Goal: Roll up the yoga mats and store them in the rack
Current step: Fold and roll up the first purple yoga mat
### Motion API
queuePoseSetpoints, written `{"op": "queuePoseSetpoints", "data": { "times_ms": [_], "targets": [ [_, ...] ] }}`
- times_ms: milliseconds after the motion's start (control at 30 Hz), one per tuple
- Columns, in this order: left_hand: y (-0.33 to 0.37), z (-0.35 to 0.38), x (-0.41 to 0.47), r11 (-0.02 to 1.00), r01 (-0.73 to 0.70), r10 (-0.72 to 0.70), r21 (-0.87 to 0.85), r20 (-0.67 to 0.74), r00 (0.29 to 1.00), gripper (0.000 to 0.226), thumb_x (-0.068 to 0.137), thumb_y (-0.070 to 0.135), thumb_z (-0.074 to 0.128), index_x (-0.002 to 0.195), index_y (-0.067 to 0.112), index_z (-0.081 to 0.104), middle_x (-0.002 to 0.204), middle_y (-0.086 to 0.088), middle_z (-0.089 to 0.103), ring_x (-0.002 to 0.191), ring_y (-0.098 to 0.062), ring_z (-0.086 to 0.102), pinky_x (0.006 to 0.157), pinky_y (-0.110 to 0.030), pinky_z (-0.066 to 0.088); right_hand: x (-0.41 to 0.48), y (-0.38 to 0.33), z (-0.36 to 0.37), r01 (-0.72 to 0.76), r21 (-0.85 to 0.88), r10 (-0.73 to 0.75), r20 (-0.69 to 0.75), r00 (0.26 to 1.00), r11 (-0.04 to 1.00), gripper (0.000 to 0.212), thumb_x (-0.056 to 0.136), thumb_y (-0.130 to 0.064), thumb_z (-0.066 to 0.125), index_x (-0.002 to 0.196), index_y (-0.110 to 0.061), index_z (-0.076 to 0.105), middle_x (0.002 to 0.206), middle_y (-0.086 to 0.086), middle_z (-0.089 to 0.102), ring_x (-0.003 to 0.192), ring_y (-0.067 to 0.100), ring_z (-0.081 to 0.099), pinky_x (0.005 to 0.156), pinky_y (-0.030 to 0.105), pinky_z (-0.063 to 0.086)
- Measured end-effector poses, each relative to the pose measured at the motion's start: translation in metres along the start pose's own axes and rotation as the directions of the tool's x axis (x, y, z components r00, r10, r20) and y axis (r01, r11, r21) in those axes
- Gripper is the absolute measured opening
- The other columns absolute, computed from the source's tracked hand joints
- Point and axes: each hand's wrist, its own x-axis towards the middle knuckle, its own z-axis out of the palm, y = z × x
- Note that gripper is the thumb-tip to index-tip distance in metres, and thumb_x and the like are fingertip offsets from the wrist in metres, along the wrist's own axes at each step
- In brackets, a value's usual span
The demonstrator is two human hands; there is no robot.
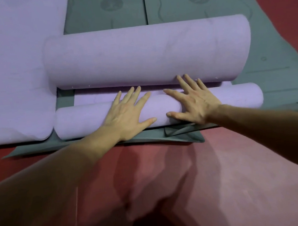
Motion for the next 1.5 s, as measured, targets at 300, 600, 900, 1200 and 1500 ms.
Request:
{"op": "queuePoseSetpoints", "data": {
  "times_ms": [300,600,900,1200,1500],
  "targets": [
    [-0.006,0.004,0.015,0.999,-0.006,0.006,0.033,-0.004,1.000,0.120,0.070,0.093,0.047,0.163,0.029,0.006,0.171,-0.003,0.013,0.156,-0.025,0.019,0.125,-0.045,0.017,-0.001,0.002,-0.003,-0.037,0.007,0.037,-0.032,0.999,0.999,0.102,0.075,-0.095,0.010,0.162,-0.044,0.003,0.172,0.018,-0.008,0.159,0.034,-0.007,0.127,0.056,0.003],
    [-0.005,-0.010,0.015,0.999,0.001,0.000,0.049,-0.021,1.000,0.111,0.069,0.089,0.058,0.158,0.028,0.030,0.150,-0.002,0.052,0.130,-0.030,0.053,0.110,-0.043,0.041,-0.015,-0.007,-0.006,-0.020,-0.006,0.020,0.011,1.000,1.000,0.101,0.078,-0.093,0.013,0.163,-0.041,-0.003,0.171,0.020,-0.006,0.158,0.040,-0.001,0.127,0.052,0.004],
    [0.016,-0.011,-0.029,0.999,-0.039,0.041,0.022,-0.090,0.995,0.104,0.070,0.082,0.065,0.154,0.025,0.042,0.147,0.002,0.058,0.128,-0.026,0.060,0.102,-0.040,0.047,-0.061,-0.015,0.001,0.093,-0.017,-0.094,-0.081,0.992,0.996,0.098,0.086,-0.087,0.022,0.165,-0.029,0.020,0.167,0.024,0.021,0.156,0.040,0.020,0.127,0.051,0.015],
    [0.017,0.000,-0.027,0.998,-0.034,0.036,0.046,-0.025,0.999,0.107,0.071,0.086,0.060,0.157,0.028,0.033,0.150,0.001,0.054,0.132,-0.025,0.055,0.108,-0.040,0.042,-0.027,-0.002,-0.019,0.016,0.027,-0.015,-0.026,1.000,1.000,0.108,0.076,-0.091,-0.016,0.163,-0.039,0.020,0.173,0.012,-0.001,0.160,0.032,0.000,0.127,0.053,0.010],
    [-0.002,-0.007,0.005,0.999,-0.045,0.045,0.004,0.096,0.994,0.109,0.071,0.099,0.028,0.161,0.042,0.005,0.170,-0.007,-0.013,0.157,-0.034,-0.011,0.127,-0.048,0.004,-0.038,-0.014,-0.006,0.083,0.023,-0.082,-0.045,0.996,0.996,0.092,0.086,-0.084,0.009,0.164,-0.036,0.013,0.172,0.019,0.003,0.159,0.035,0.001,0.128,0.052,0.005]
  ]
}}
